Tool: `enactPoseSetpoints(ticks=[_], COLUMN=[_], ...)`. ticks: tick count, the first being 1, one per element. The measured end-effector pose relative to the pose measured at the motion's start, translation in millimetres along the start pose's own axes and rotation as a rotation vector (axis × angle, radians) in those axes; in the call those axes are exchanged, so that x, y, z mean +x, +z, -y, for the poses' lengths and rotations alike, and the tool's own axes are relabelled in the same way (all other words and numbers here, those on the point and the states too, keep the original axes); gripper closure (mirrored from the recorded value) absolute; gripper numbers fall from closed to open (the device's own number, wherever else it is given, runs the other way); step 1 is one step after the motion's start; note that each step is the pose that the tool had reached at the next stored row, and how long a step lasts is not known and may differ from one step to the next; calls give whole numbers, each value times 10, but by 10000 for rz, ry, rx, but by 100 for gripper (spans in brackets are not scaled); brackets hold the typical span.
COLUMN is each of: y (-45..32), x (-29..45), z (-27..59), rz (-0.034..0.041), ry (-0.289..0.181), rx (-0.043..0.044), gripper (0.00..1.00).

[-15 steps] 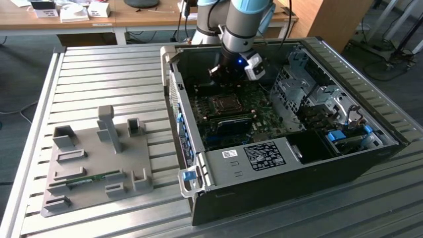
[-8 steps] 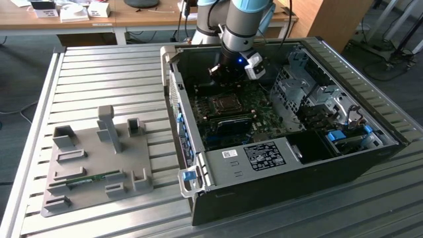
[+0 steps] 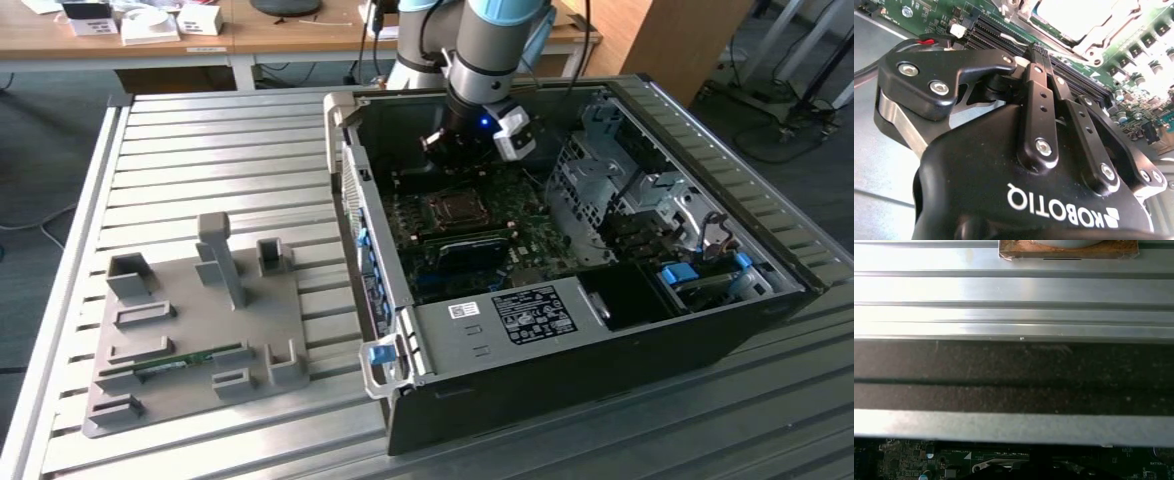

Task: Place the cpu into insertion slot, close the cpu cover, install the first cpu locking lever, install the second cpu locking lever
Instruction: 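Install the first cpu locking lever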

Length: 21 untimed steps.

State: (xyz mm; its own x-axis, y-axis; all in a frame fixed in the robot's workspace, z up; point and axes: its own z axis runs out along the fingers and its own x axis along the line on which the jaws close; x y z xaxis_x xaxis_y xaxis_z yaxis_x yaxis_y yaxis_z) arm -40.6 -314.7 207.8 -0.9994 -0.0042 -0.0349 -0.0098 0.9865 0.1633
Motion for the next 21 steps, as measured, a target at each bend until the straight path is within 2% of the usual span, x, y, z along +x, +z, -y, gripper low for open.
enactPoseSetpoints(ticks=[9, 21], y=[0, 7], x=[3, 17], z=[0, 1], rz=[63, 85], ry=[384, 435], rx=[14, -11], gripper=[89, 89])
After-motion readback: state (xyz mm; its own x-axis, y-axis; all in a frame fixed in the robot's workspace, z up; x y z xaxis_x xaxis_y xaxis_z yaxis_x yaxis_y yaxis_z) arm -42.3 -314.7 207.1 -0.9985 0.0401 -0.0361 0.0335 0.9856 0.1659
